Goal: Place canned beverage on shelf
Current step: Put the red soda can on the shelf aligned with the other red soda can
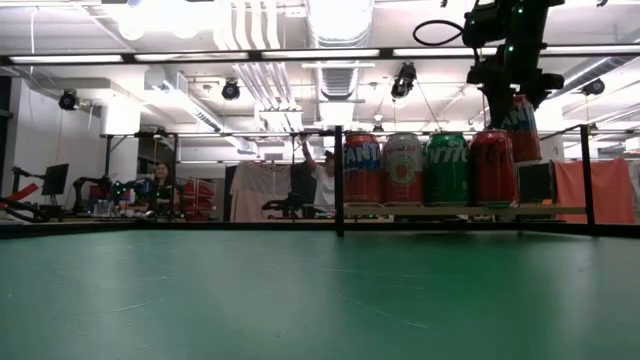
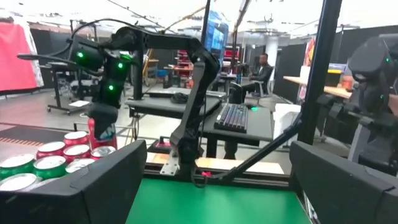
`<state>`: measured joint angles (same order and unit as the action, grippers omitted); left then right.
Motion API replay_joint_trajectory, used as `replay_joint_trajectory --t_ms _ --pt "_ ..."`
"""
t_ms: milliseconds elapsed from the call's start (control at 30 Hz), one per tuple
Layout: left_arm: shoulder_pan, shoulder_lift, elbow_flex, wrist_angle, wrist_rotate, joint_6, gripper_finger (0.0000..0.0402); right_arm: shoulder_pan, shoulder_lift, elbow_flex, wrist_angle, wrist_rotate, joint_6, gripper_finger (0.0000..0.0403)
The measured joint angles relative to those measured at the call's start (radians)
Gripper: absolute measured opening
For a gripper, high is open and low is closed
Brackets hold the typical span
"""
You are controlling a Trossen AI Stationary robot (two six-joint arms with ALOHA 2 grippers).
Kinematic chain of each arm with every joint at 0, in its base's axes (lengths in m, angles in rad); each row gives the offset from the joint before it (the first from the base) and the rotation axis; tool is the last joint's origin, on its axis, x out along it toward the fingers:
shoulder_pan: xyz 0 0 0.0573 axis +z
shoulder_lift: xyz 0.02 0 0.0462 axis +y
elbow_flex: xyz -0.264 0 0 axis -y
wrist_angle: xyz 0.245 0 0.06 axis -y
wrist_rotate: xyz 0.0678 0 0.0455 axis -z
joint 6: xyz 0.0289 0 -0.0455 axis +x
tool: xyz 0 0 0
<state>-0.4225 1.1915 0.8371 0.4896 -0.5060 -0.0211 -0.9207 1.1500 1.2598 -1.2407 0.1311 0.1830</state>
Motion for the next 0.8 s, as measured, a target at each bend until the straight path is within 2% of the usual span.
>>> replay_joint_trajectory --t_ms 133,433,667,800 --pt "0.0 0.02 0.02 -0.001 0.0 -0.025 0.038 0.0 0.0 -0.004 0.001 0.0 -0.004 0.0287" --pt "0.0 0.062 0.13 -0.005 0.0 0.039 0.038 0.0 -0.002 -0.078 0.015 -0.002 0.074 0.0287" --pt "-0.001 0.052 0.182 -0.073 0.033 0.167 0.038 0.0 -0.002 -0.102 0.048 -0.008 0.094 0.0287" --pt "-0.001 0.046 0.168 -0.088 0.045 0.199 0.038 0.0 -0.002 -0.107 0.045 -0.008 0.101 0.0287"
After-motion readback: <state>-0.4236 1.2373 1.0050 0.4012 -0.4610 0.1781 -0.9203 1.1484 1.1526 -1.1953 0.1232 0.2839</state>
